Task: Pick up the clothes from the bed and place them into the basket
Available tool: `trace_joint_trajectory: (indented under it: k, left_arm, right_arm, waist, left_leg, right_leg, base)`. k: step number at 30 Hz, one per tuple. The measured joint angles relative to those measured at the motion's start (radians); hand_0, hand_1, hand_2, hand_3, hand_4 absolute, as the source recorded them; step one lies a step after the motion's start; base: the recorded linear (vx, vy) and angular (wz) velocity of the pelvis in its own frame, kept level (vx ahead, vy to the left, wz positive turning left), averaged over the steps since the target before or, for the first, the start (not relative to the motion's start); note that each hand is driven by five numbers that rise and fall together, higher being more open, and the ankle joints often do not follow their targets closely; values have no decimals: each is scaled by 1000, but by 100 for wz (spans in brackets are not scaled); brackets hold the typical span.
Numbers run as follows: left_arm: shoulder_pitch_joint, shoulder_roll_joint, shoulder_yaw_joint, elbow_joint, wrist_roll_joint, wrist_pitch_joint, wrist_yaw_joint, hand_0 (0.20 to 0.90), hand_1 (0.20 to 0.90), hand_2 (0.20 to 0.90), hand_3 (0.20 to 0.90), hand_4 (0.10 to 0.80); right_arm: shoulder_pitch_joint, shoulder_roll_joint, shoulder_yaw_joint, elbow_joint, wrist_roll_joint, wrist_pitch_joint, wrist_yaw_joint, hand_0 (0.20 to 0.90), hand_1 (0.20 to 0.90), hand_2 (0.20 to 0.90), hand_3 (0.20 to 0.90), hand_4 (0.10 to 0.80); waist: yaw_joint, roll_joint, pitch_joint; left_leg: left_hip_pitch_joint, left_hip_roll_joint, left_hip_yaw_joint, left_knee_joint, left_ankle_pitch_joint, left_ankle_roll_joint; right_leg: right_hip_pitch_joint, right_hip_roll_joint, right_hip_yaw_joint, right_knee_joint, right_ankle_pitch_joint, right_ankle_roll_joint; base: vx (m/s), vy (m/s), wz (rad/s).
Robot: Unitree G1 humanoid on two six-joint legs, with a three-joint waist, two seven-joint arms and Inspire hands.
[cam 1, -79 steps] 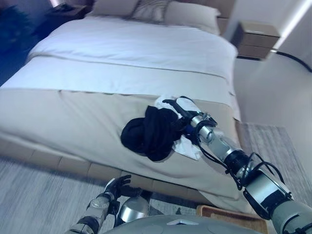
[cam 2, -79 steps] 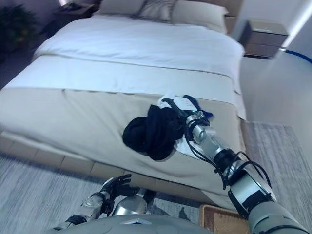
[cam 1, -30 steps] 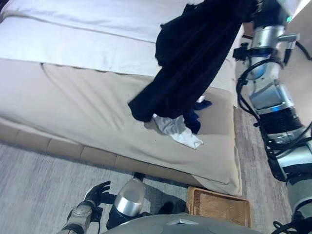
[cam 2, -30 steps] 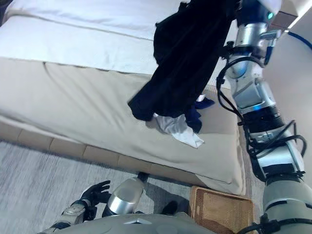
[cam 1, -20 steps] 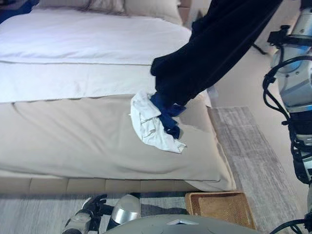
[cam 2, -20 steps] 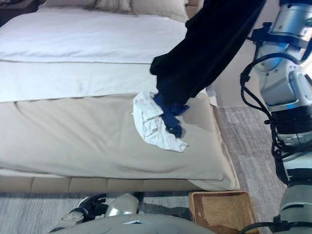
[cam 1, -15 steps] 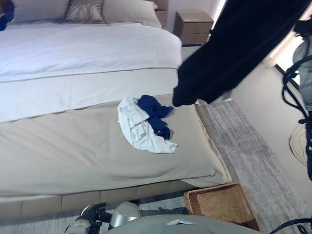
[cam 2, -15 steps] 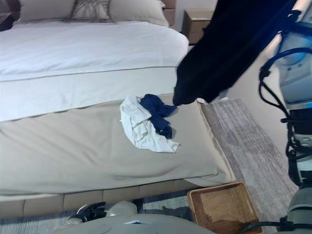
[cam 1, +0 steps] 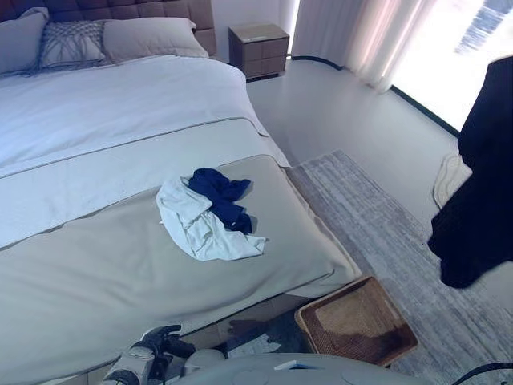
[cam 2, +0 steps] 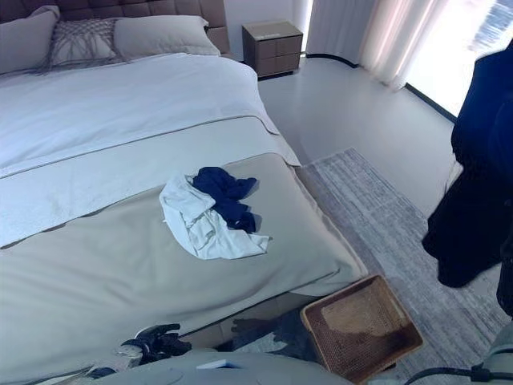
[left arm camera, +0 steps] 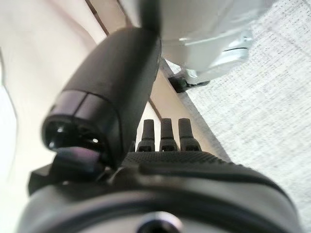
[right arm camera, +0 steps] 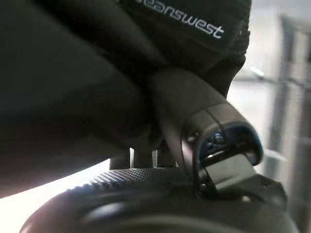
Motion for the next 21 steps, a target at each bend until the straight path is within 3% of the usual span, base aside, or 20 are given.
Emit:
trace_joint_trajectory:
  k: [5,8,15,21]
  left_arm:
    - [-18,-1,1,0,2,-2,-18,900,900,900,900,800]
    - [-11,-2,1,2,2,-3,-19,900,900,900,900,800]
    - [18,-8,4,3,1,-34,-16,900,900,900,900,800]
    - [34,-37,5,2,2,-69,-10,900,900,900,900,800]
  right_arm:
    - [204,63,-15,87,65,70,262,300,300,300,200,100]
    - [316,141,-18,153,62,85,346,300,300,300,200,100]
    - [540,337,-18,166,5,151,419,300,300,300,200,100]
    - [629,401,-10,192,-72,168,472,300,300,300,200,100]
  waist:
    - [-28,0,-1]
    - [-40,4,-3]
    - [-73,47,-8]
    - [-72,77,-2]
  left_leg:
    - [-1,10,26,0,0,0]
    - [-5,16,50,0,0,0]
    - [-15,30,73,0,0,0]
    - [-13,42,83,0,0,0]
  right_leg:
    - [-13,9,29,0,11,-1]
    - [-29,14,50,-1,12,-2]
    - [-52,24,79,-1,27,-1]
    - [-55,29,80,-1,28,-1]
  base:
    - [-17,-57,-16]
    - [-23,-77,-18]
    - [-24,-62,-15]
    - [-7,-45,-2]
